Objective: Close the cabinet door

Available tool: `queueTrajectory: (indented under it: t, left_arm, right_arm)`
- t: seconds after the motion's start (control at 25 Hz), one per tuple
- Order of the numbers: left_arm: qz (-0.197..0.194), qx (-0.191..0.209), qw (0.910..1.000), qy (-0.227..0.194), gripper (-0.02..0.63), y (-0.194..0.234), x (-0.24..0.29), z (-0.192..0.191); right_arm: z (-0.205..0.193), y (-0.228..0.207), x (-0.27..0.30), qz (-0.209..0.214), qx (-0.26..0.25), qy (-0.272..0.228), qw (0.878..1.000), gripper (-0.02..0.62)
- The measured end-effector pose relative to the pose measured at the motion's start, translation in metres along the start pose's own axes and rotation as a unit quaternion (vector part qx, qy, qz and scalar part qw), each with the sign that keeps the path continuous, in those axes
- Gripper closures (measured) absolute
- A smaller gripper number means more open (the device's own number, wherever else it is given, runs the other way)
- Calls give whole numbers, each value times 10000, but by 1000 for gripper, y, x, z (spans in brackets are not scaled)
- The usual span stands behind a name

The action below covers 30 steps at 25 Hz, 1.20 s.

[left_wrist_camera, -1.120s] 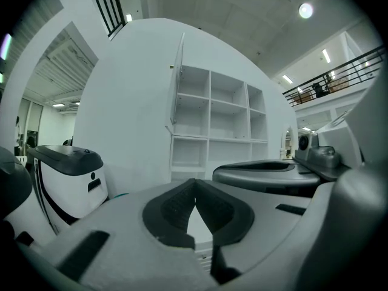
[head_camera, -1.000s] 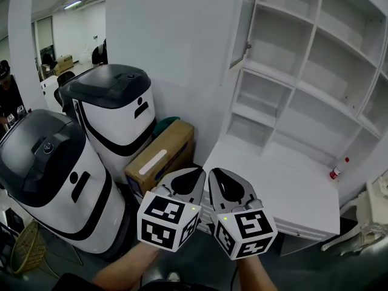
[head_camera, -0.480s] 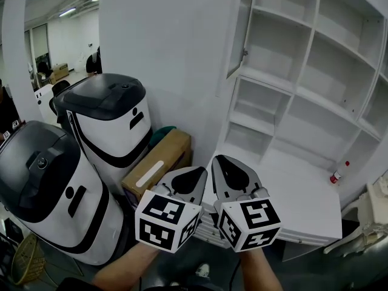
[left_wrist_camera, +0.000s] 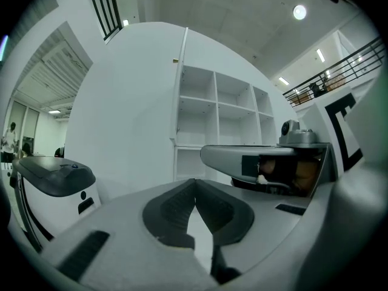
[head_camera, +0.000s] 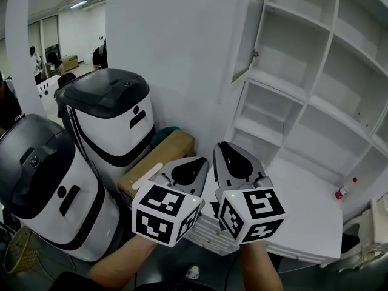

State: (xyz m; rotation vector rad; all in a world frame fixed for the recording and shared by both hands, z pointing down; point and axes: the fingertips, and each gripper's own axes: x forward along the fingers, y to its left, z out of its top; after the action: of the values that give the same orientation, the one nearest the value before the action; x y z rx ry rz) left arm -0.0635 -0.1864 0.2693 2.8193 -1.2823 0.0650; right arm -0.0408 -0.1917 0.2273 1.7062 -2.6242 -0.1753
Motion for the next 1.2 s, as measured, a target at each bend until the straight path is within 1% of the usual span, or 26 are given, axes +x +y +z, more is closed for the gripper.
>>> queueTrajectory:
  t: [0.2, 0.36, 0.56, 0.88, 1.04, 1.2]
  left_arm:
    - [196, -8, 9998, -9, 594, 12, 25, 5]
    - [371, 3, 9993, 8, 594, 21, 40, 7]
    - [586, 111, 9982, -19, 592, 30, 56, 16]
    - [916, 83, 9957, -123, 594, 37, 73, 27]
    - [1028, 74, 9946, -146, 594, 43, 75, 29]
    - [1059, 42, 9942, -190, 594, 51, 76, 33]
  right_arm:
    - [6, -21, 23, 130, -38, -35, 9999, 568]
    - [13, -34, 39, 211, 27, -126, 9997, 568]
    - [25, -46, 57, 322, 2, -235, 9992, 566]
    - [39, -58, 74, 553, -97, -378, 9977, 563]
    - [41, -57, 81, 647, -38, -367, 9972, 532]
    - [45, -58, 87, 550, -39, -387, 9977, 512]
